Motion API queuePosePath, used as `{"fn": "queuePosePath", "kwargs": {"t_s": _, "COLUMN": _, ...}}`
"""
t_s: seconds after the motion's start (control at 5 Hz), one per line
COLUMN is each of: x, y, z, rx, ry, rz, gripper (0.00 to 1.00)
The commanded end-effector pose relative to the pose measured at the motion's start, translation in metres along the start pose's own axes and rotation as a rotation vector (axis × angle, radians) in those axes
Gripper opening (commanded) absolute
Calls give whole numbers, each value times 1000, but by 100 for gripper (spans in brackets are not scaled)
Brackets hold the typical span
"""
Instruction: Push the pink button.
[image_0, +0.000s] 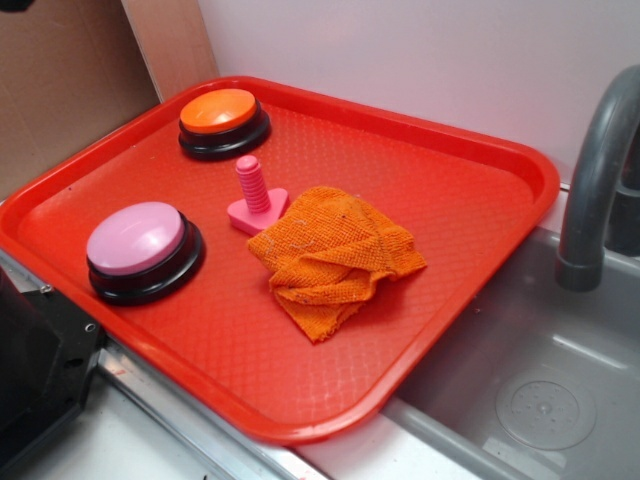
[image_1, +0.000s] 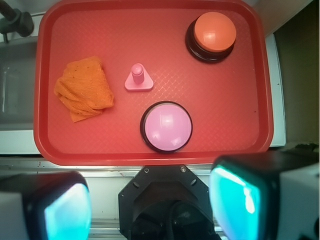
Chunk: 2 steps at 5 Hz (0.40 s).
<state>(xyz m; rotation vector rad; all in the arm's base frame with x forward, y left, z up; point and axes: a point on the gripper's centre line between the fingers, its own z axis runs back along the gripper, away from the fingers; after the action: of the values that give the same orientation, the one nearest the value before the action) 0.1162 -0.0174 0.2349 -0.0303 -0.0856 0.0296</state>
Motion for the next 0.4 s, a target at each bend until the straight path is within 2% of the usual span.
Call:
{"fn": "queuePosePath", "kwargs": {"t_s": 0.0, "x": 0, "y": 0, "z": 0, "rx": 0, "ry": 0, "rz": 0, "gripper": 100}}
{"fn": "queuePosePath", "kwargs": {"t_s": 0.2, "x": 14, "y": 31, "z": -33, "rx": 48, "ry": 32, "rz": 62, "gripper": 100}}
